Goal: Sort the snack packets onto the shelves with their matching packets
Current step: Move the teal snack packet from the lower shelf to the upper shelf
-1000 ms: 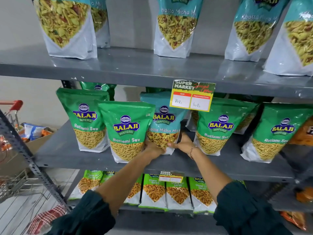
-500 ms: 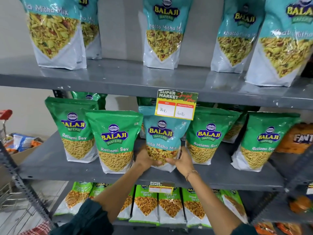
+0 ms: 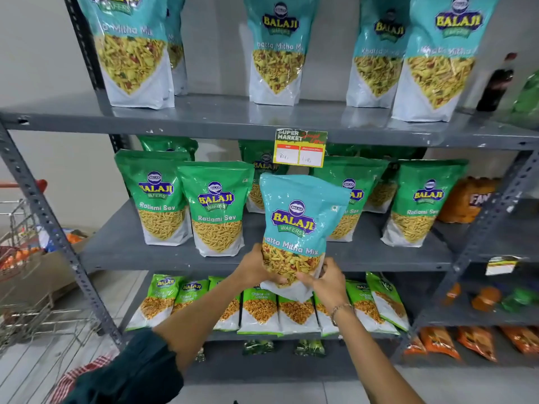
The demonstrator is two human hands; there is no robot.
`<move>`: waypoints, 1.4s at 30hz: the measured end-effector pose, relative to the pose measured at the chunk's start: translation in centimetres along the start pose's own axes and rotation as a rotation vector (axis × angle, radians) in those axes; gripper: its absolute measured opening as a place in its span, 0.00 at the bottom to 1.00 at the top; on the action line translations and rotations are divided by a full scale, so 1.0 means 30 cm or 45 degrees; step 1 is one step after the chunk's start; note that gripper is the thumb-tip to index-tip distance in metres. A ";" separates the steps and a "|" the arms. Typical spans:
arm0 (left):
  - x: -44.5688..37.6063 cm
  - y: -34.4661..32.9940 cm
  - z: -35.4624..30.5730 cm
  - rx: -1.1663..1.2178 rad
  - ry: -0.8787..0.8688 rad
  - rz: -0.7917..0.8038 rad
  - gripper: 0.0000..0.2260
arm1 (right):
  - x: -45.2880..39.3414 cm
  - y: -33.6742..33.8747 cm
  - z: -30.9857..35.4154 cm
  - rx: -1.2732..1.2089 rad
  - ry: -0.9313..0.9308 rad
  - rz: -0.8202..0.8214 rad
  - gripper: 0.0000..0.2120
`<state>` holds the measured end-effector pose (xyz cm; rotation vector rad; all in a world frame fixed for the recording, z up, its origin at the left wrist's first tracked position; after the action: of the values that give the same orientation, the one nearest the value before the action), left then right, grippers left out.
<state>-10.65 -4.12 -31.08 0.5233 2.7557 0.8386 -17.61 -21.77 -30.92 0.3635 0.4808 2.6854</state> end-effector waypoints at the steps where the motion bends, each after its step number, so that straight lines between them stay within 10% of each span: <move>1: 0.021 0.002 -0.018 0.005 -0.023 0.012 0.44 | 0.032 0.006 -0.004 -0.016 0.005 -0.028 0.20; 9: 0.174 0.179 -0.227 -0.008 -0.297 -0.149 0.40 | 0.187 0.080 0.129 -0.223 0.199 0.074 0.22; 23: -0.075 0.775 -0.667 0.020 -0.609 -0.565 0.35 | 0.024 0.186 0.983 -0.275 0.706 0.191 0.17; 27: -0.180 0.834 -0.698 0.204 -0.605 -0.639 0.40 | -0.071 0.203 1.097 -0.227 0.736 0.154 0.37; 32: -0.286 0.874 -0.756 0.232 -0.668 -0.665 0.38 | -0.152 0.220 1.215 -0.258 0.736 0.224 0.06; 42: -0.514 0.881 -0.714 0.119 -0.561 -0.653 0.34 | -0.386 0.168 1.251 -0.278 0.687 0.223 0.19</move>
<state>4.18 -0.33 3.00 -0.0040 2.3561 0.4118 2.87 -20.51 2.93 -0.4112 0.3036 2.9566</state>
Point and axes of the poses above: each hand's wrist, its own x-axis away from the middle knuckle, its own y-axis out of the back of the hand, z = x × y, the point moved 5 cm from there along -x, towards the middle knuckle, and after that the axes turned 13 degrees about -y, right-handed, at the moved point
